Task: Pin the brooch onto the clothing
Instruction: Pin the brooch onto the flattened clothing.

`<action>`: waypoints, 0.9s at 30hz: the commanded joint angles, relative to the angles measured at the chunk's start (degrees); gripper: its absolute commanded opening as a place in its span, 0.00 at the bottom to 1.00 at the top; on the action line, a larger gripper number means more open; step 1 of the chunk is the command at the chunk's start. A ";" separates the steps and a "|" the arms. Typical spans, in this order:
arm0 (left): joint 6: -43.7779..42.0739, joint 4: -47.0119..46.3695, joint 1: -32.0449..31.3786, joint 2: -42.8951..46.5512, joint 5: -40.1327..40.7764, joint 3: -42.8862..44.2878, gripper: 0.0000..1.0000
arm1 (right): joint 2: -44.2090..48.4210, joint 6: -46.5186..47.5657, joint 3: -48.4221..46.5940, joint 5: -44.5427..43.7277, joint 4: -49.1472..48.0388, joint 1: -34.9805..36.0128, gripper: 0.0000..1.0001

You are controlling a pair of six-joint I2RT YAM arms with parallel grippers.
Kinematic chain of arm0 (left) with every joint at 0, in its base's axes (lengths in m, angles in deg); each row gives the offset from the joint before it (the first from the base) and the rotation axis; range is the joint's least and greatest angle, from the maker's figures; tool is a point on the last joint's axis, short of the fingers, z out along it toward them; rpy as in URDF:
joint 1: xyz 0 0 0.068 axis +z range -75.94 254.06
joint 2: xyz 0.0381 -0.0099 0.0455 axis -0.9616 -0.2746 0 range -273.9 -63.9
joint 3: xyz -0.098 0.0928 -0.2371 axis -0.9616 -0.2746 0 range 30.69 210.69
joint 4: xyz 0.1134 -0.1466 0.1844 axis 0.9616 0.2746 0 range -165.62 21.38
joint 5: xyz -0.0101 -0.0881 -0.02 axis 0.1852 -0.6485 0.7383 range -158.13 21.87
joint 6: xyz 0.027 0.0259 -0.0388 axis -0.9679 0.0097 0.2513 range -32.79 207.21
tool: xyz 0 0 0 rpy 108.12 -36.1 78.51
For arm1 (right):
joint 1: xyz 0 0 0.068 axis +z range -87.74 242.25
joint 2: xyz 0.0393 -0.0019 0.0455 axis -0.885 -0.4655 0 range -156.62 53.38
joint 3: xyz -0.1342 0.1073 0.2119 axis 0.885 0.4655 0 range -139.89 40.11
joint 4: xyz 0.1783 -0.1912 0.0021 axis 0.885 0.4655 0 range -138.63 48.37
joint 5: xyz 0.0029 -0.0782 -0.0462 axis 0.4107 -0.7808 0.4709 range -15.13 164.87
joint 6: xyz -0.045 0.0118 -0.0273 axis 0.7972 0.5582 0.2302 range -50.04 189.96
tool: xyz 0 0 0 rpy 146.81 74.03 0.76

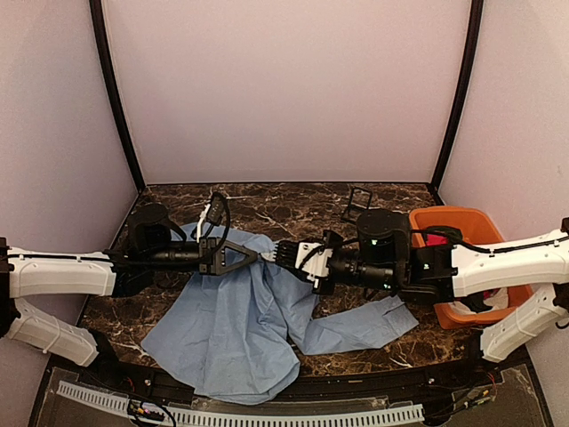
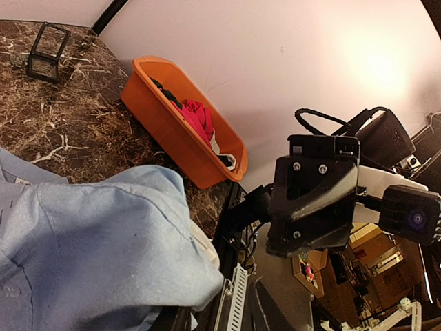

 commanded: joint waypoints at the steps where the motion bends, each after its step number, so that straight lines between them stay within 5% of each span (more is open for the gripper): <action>1: -0.70 -0.54 -0.06 0.94 -0.07 -0.63 0.27 | 0.48 2.90 0.61 -2.92 0.02 0.82 0.33; 11: -0.59 -0.49 0.06 0.91 -0.38 -0.41 0.22 | -4.91 9.90 2.62 -9.82 -9.17 1.88 0.35; 21: -0.72 -0.35 0.26 1.29 -0.69 -0.30 0.22 | -7.48 10.91 2.75 -12.83 -13.97 1.82 0.18; 25: -0.58 -0.35 0.24 1.32 -0.63 -0.34 0.22 | -7.80 9.43 1.27 -10.84 -11.00 1.66 0.00; 27: -0.78 -0.16 0.30 1.45 -0.59 -0.37 0.22 | -7.48 6.62 -0.33 -8.24 -6.44 1.46 0.00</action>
